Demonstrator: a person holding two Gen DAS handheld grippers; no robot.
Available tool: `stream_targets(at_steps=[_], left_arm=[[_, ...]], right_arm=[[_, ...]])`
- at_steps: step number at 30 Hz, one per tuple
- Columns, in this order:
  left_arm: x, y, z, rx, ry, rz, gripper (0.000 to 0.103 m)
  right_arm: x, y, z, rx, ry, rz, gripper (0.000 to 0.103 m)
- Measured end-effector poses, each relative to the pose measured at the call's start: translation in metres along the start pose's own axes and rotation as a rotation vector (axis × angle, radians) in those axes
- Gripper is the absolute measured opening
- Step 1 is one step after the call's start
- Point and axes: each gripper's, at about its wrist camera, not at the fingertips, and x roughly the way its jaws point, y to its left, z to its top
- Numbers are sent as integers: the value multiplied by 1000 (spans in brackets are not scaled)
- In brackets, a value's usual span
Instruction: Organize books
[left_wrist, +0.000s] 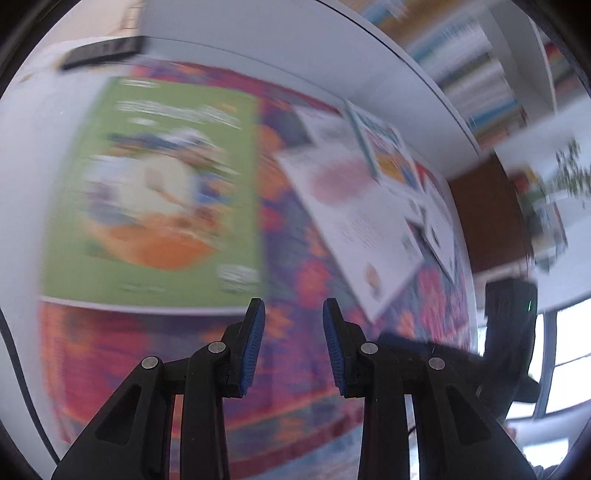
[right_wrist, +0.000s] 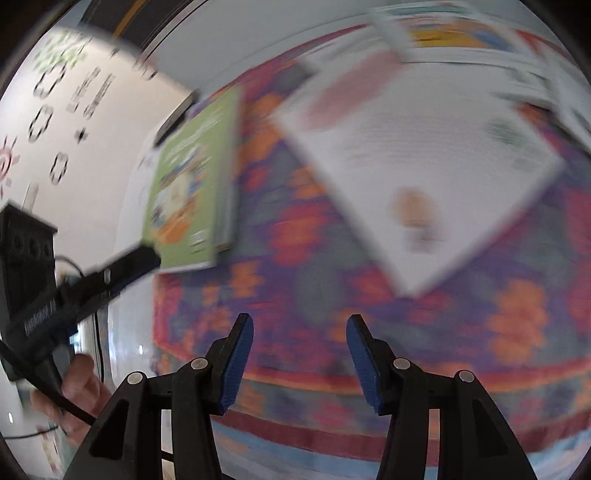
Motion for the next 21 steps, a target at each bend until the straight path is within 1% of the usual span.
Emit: stream_targets(at_steps=[2, 5, 8, 9, 11, 12, 13, 14, 15, 17, 18, 19, 20, 21], left_arm=[[13, -25, -6, 28, 18, 8, 28], [28, -55, -12, 27, 27, 9, 28], [42, -79, -13, 17, 29, 30, 29], [45, -85, -12, 10, 29, 40, 30], [52, -92, -11, -13, 28, 45, 32], [56, -94, -10, -26, 29, 29, 36], [61, -96, -9, -43, 29, 7, 51], [66, -95, -8, -77, 25, -5, 72], [68, -94, -8, -102, 10, 2, 75], [75, -93, -6, -107, -13, 43, 75], [80, -94, -4, -103, -14, 86, 74], [87, -93, -2, -103, -12, 137, 71], [92, -93, -2, -100, -14, 160, 63], [98, -92, -1, -103, -17, 180, 58]], right_arm=[[-20, -22, 2, 31, -33, -5, 51], [-46, -47, 10, 36, -76, -30, 51], [-71, -65, 20, -9, -117, -91, 52], [-77, -72, 24, -28, -129, -109, 55], [-86, -80, 34, -63, -147, -139, 56], [-89, -83, 41, -86, -152, -152, 57], [-89, -84, 47, -102, -154, -151, 57], [-88, -86, 52, -114, -154, -147, 57], [-86, -89, 60, -125, -150, -146, 58], [-76, -97, 76, -136, -133, -149, 58], [-73, -100, 82, -134, -129, -147, 58], [-67, -104, 90, -130, -126, -141, 58], [-62, -105, 96, -128, -127, -131, 58], [-57, -109, 103, -129, -130, -119, 57]])
